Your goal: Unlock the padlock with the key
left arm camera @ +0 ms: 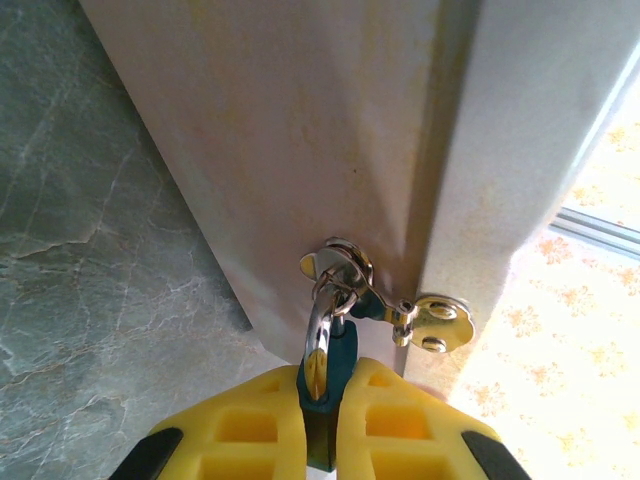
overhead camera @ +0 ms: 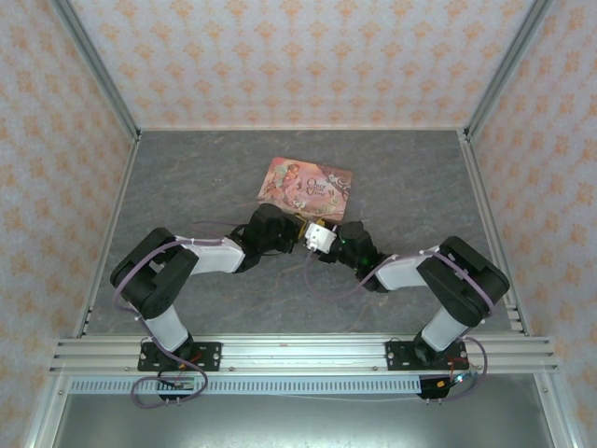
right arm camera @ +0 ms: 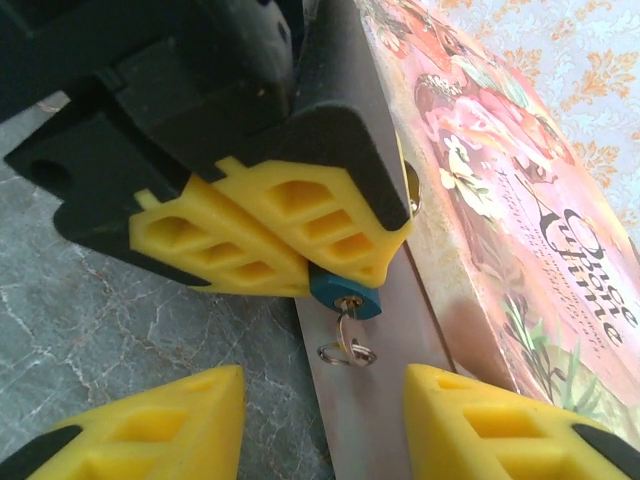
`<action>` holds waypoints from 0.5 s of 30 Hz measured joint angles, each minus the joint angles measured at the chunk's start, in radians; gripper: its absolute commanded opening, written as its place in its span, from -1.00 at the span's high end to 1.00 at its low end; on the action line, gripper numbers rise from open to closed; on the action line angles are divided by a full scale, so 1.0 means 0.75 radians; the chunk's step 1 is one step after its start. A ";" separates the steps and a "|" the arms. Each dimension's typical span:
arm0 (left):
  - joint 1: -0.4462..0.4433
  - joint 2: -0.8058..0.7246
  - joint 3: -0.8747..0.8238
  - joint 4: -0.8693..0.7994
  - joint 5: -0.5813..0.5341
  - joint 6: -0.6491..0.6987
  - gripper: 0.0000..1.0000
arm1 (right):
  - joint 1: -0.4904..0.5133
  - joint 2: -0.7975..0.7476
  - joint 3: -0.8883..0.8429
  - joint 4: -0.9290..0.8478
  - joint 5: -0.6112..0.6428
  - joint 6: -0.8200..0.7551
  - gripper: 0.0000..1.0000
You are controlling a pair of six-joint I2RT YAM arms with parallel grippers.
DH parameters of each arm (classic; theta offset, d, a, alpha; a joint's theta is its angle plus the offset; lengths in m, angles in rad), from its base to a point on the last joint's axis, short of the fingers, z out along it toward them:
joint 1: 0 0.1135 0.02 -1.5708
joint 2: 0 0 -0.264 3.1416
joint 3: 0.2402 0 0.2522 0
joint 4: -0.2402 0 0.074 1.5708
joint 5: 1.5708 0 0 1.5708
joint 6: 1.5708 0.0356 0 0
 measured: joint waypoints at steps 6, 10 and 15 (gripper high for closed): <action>0.000 0.000 0.000 -0.002 0.001 0.000 1.00 | 0.000 0.032 0.007 0.019 0.006 0.024 0.25; 0.001 0.000 0.000 -0.002 0.004 0.000 1.00 | 0.000 0.058 0.020 0.021 0.006 0.039 0.27; 0.001 0.000 0.000 -0.003 0.005 0.000 1.00 | 0.000 0.071 0.036 0.031 0.006 0.054 0.34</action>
